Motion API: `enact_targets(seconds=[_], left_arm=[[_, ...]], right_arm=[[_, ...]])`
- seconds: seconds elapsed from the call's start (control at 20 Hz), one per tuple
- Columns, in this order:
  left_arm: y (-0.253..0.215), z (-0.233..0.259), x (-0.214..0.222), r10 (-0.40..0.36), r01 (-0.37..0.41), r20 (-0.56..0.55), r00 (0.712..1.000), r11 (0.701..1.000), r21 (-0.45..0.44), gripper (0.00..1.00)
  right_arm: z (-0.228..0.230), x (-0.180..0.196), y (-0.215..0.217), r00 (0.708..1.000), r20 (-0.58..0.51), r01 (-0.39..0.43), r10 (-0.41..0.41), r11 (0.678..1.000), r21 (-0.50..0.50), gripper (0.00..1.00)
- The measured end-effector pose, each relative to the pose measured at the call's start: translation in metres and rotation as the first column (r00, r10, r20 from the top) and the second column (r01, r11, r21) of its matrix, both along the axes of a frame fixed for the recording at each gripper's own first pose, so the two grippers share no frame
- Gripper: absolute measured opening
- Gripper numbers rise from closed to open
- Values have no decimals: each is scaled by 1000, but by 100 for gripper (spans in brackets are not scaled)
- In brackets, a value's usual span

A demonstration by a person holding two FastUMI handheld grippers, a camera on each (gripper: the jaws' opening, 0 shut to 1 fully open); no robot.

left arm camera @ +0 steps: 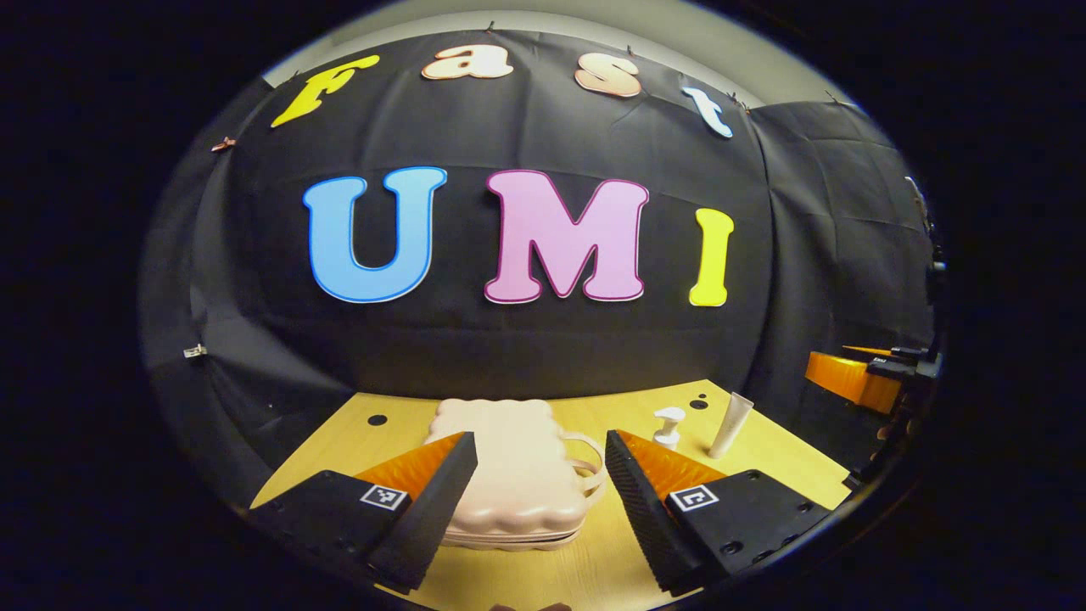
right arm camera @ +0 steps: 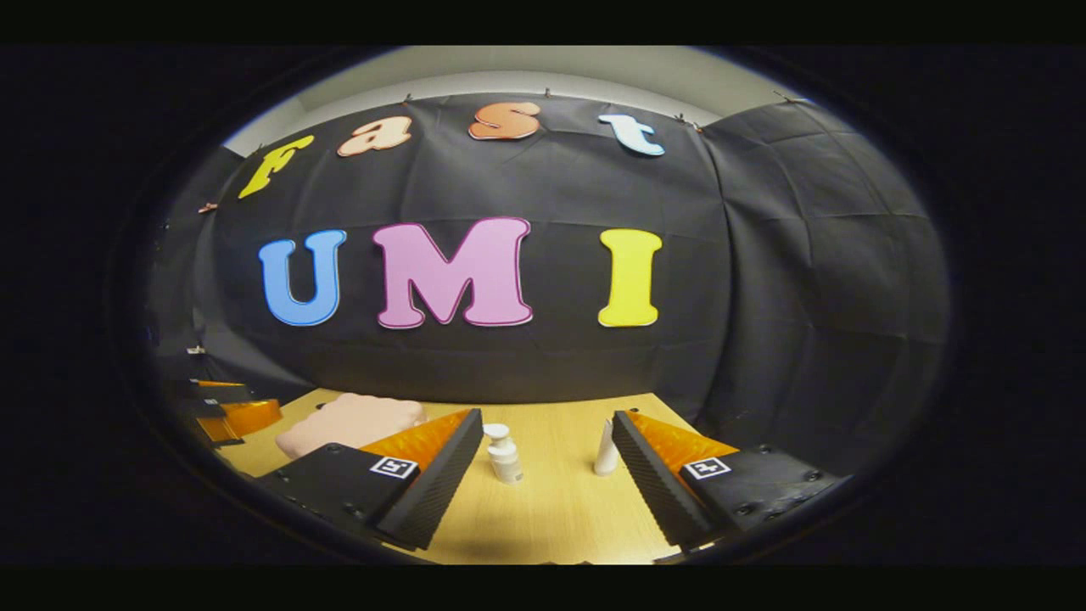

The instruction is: First open the suitcase, pack the skin care products into it, and then close the suitcase.

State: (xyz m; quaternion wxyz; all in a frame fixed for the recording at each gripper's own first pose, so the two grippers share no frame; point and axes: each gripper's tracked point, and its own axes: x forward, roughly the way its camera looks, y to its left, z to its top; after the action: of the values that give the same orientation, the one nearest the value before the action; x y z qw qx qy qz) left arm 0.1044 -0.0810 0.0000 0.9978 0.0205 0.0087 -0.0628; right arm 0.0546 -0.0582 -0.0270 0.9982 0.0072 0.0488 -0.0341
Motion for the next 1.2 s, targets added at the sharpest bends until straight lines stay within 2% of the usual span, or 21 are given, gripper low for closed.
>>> enact_targets(seconds=[0.2,0.4,0.55,0.7,0.8,0.9,0.95,1.1,1.2], left_arm=[[-54,-27,60,-69,70,-76,995,998,3,96],[-92,-63,118,-113,115,-159,981,993,1,96],[-116,-102,155,-159,147,-253,954,987,-63,96],[-117,-134,189,-114,102,-318,941,993,-57,97],[-111,-140,204,-61,67,-321,945,998,7,97],[-108,-144,220,-6,30,-325,946,997,70,88],[-109,-149,226,17,15,-338,941,996,92,89],[-118,-169,232,30,2,-403,915,997,79,86],[-112,-182,236,83,-52,-429,900,995,83,83]], right_arm=[[-25,7,-16,998,-64,-15,12,999,-42,98],[-40,17,-36,995,-97,11,-14,999,-37,98],[-60,24,-48,989,-145,31,-35,999,-32,98],[-76,25,-54,979,-195,60,-57,998,11,98],[-86,25,-54,973,-222,66,-61,998,15,98],[-97,23,-47,966,-254,56,-52,998,11,98],[-101,23,-41,964,-265,44,-38,999,17,98],[-110,25,-29,957,-291,12,-5,1000,24,97],[-111,29,-27,956,-295,5,5,999,33,98]])
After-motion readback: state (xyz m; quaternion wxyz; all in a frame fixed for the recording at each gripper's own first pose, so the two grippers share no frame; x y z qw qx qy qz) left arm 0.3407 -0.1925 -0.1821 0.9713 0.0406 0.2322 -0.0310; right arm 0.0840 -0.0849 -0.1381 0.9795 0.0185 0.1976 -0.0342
